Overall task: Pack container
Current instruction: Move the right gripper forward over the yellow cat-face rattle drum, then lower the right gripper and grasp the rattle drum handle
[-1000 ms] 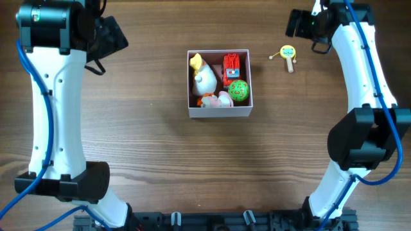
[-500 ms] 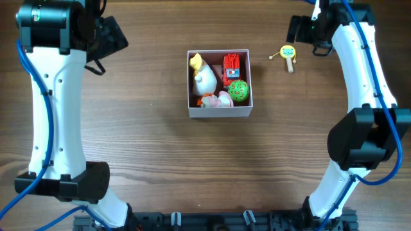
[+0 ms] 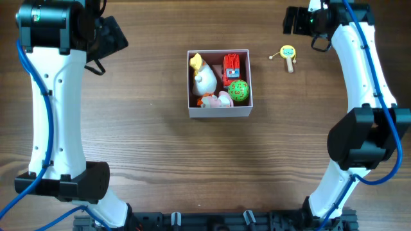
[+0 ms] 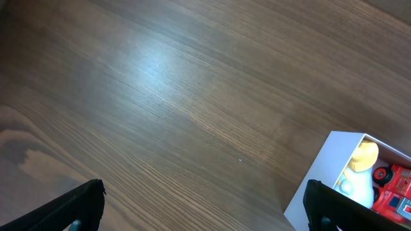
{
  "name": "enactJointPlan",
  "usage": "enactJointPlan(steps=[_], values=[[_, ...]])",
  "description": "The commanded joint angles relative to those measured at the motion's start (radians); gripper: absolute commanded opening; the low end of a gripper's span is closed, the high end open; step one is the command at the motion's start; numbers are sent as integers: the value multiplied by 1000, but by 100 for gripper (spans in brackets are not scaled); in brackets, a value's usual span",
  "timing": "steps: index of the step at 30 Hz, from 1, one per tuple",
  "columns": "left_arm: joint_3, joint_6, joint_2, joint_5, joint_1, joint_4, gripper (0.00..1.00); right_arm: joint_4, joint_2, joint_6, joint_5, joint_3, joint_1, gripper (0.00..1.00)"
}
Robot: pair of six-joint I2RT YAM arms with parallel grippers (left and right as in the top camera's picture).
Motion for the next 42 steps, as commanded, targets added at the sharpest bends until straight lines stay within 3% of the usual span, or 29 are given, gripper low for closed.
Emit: enactJointPlan(steps=[1,9,25,30,42], values=[[5,-17,10,-20,3,2,100,-26,87,-86,33,2,1,100],[5,-17,10,-20,3,2,100,-59,193,-105,45,2,1,100],[5,-17,10,-20,3,2,100,-106,293,-157,44,2,1,87],[5,-17,10,-20,3,2,100,-115,325,-168,43,2,1,91],[5,-17,10,-20,3,2,100,-120,344,-168,43,2,1,92]])
